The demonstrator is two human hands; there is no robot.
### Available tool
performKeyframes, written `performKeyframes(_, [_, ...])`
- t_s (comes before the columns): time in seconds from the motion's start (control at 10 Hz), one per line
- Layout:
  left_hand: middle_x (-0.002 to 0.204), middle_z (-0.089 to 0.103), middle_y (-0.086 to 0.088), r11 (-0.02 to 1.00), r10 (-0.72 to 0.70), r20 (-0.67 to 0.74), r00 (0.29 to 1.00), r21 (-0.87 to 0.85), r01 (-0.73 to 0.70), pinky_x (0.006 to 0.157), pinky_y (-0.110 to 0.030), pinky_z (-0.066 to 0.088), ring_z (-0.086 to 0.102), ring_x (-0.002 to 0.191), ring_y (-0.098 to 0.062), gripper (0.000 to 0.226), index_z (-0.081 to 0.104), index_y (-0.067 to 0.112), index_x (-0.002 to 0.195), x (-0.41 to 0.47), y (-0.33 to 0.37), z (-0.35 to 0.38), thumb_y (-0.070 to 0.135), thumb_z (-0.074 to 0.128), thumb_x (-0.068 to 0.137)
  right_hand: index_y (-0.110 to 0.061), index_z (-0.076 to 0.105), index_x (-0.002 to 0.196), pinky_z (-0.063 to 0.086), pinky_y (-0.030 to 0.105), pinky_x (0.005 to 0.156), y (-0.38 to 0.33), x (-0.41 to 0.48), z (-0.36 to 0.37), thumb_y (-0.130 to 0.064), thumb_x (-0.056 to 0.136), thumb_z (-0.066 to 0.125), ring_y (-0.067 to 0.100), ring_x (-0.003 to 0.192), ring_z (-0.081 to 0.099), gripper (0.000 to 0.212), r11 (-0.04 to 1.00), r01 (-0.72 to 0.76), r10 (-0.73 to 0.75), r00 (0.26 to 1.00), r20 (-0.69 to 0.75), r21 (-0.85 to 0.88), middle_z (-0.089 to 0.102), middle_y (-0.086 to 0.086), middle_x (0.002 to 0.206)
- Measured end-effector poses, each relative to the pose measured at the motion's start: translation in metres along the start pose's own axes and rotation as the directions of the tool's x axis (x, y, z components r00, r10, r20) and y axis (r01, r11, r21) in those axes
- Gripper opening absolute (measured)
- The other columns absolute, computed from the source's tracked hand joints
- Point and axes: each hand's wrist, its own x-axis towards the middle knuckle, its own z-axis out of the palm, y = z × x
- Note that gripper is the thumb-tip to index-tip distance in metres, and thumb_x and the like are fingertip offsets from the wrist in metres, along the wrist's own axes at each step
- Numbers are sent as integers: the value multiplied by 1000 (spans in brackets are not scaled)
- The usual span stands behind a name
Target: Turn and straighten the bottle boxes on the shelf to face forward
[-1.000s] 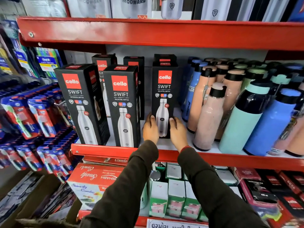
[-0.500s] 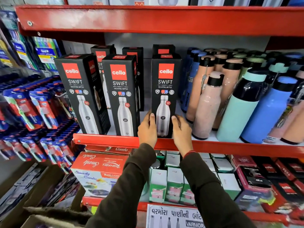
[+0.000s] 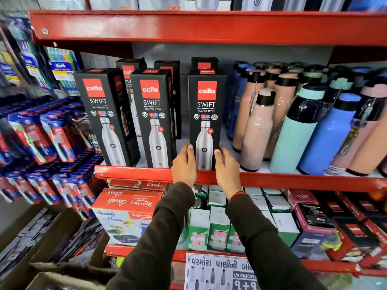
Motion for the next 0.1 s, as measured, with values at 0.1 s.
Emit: performKeyframes(0.1, [134,63,-1,999,-3,-3,1000,-47,3,98,-20,37,57,125,-18,42,53,20,140,-1,3,2,36,37,105,-19,52,136,40,24,92,-1,0,-5,-35,102,41,22,117,60,39,999,13,-13,1000,20,33,66,5,125])
